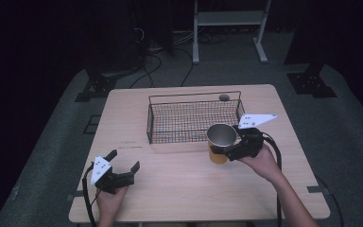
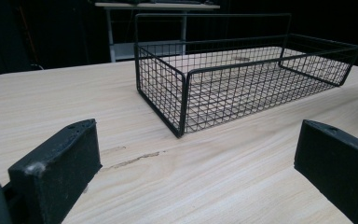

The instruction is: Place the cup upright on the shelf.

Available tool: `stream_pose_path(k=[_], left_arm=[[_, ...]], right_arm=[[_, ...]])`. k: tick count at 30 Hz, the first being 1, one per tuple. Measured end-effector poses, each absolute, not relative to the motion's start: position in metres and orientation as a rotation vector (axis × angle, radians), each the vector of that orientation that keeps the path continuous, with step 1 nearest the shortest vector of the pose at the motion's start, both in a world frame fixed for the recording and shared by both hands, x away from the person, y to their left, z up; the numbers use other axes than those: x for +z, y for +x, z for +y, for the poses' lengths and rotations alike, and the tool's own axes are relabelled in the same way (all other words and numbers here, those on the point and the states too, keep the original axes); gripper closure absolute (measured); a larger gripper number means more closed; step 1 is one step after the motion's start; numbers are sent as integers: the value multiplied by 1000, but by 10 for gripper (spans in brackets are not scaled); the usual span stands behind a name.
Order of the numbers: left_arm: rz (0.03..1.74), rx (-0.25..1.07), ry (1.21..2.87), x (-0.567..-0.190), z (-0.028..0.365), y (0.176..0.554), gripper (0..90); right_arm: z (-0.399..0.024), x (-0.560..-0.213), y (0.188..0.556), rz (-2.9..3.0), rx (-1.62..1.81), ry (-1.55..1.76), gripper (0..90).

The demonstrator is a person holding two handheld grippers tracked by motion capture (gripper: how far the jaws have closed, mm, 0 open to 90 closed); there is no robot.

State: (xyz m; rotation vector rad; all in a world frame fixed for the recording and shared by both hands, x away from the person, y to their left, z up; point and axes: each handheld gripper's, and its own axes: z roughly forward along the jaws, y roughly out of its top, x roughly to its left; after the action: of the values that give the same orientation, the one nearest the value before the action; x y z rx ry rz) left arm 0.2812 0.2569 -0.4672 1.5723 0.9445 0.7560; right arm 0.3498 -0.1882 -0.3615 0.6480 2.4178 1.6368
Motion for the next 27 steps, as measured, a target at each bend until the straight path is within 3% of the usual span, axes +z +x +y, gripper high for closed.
stream_pose_path(k=[27], left_arm=[[943,754,1573,-467,257,281,0]], right_arm=[[-178,-332,393,2420,1652,672,124]])
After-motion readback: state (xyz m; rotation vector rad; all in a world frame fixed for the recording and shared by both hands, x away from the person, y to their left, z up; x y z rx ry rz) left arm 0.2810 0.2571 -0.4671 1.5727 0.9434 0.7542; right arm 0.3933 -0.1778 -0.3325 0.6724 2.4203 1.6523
